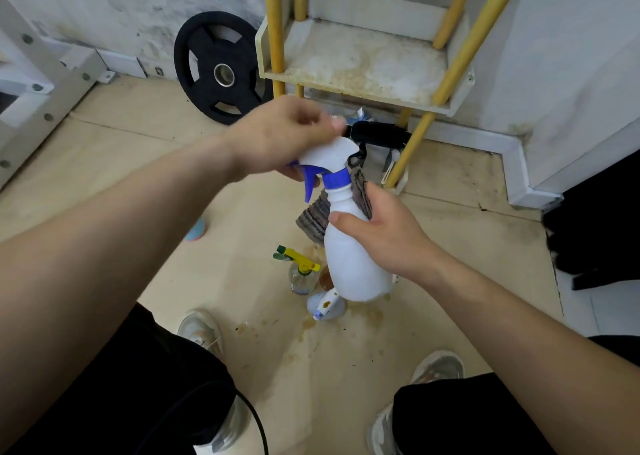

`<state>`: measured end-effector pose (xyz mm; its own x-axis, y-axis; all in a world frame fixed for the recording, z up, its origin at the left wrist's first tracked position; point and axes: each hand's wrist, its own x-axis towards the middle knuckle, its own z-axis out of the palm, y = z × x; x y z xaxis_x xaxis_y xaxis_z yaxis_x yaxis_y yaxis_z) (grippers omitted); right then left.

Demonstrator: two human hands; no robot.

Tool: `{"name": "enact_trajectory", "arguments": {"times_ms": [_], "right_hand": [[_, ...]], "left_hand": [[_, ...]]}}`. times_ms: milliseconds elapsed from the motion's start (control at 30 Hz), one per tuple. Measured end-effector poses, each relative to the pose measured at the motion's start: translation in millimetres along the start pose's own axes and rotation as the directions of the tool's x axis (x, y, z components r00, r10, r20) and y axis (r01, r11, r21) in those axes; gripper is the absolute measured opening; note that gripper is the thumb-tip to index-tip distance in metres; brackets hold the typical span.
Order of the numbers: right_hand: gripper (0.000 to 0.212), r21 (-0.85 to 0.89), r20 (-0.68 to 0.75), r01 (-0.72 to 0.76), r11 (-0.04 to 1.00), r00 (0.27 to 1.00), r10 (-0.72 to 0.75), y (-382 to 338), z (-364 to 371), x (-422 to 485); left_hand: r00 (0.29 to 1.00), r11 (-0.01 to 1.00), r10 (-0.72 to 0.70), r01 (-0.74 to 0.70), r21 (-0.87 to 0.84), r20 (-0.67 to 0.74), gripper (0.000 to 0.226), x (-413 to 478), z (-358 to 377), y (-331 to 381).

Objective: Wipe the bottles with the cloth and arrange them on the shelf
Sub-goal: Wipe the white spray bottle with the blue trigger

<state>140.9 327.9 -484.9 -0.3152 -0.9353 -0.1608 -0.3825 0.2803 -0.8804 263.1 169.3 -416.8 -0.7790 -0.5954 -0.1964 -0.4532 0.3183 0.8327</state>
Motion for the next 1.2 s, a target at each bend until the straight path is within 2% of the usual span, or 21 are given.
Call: {"name": "enact_trajectory", "arguments": {"times_ms": [67,100,133,233,433,467,533,600,633,767,833,1033,1133,1200], "right_hand": [[0.019,0.094,0.028,-0.023,0.995,0.999,0.021,-0.5,-4.2,0.4],[0.025,0.133,0.044,-0.028,0.991,0.999,0.023,-1.1,-6.7,0.8],[0.028,0.16,0.063,-0.026,0.987,0.998,0.016,-1.5,-9.0,1.5],[0.025,0.193,0.124,-0.003,0.981,0.992,-0.022,-2.7,-12.8,2.7],[0.018,0.269,0.271,-0.035,0.963,0.962,-0.041,-2.6,-9.2,-2.8],[0.023,0.287,0.288,-0.045,0.957,0.957,-0.041,-2.2,-9.0,-3.4],[0.047,0.33,0.29,-0.065,0.942,0.956,-0.035,-2.3,-9.8,-3.1],[0.063,0.365,0.288,-0.094,0.926,0.957,-0.016,-4.2,-11.0,-2.4],[0.063,0.375,0.292,-0.105,0.921,0.956,-0.01,-4.2,-11.2,-1.8],[0.024,0.443,0.282,-0.133,0.887,0.959,0.003,-2.3,-11.2,-0.9],[0.017,0.455,0.266,-0.119,0.882,0.964,-0.007,-3.5,-12.9,-0.7],[0.011,0.435,0.18,-0.046,0.899,0.983,-0.037,-8.9,-8.9,-0.7],[0.019,0.467,0.16,-0.068,0.881,0.987,-0.009,-12.6,-5.0,-2.8],[0.018,0.47,0.148,-0.048,0.881,0.989,-0.025,-13.6,-2.6,-4.7]], "left_hand": [[0.997,0.99,0.04,-0.031,-0.136,0.071,0.025,-0.8,-15.9,-7.2],[0.989,0.984,0.086,-0.065,-0.166,0.124,0.029,-1.7,-22.0,-10.9],[0.972,0.981,0.145,-0.118,-0.152,0.185,0.039,-2.5,-25.5,-13.7],[0.913,0.955,0.262,-0.292,0.051,0.312,0.066,-3.7,-23.3,-15.2],[0.864,0.925,0.245,-0.344,0.16,0.44,0.062,-10.7,-32.8,-9.9],[0.862,0.927,0.231,-0.336,0.168,0.45,0.064,-12.1,-35.4,-9.8],[0.857,0.934,0.244,-0.334,0.13,0.454,0.067,-14.6,-39.1,-8.5],[0.861,0.936,0.286,-0.344,0.068,0.42,0.063,-15.2,-38.7,-8.5],[0.871,0.938,0.303,-0.345,0.043,0.386,0.057,-14.1,-36.1,-8.8],[0.893,0.938,0.342,-0.343,-0.049,0.292,0.041,-7.6,-19.8,-13.0],[0.903,0.938,0.345,-0.342,-0.057,0.256,0.04,-5.6,-15.6,-14.4],[0.976,0.957,0.217,-0.214,0.196,0.008,0.033,-2.6,-2.1,-10.3],[0.975,0.967,0.176,-0.145,0.211,-0.134,0.032,-0.2,4.6,-7.9],[0.972,0.984,0.097,-0.062,0.167,-0.212,0.035,2.9,4.2,-8.7]]}}
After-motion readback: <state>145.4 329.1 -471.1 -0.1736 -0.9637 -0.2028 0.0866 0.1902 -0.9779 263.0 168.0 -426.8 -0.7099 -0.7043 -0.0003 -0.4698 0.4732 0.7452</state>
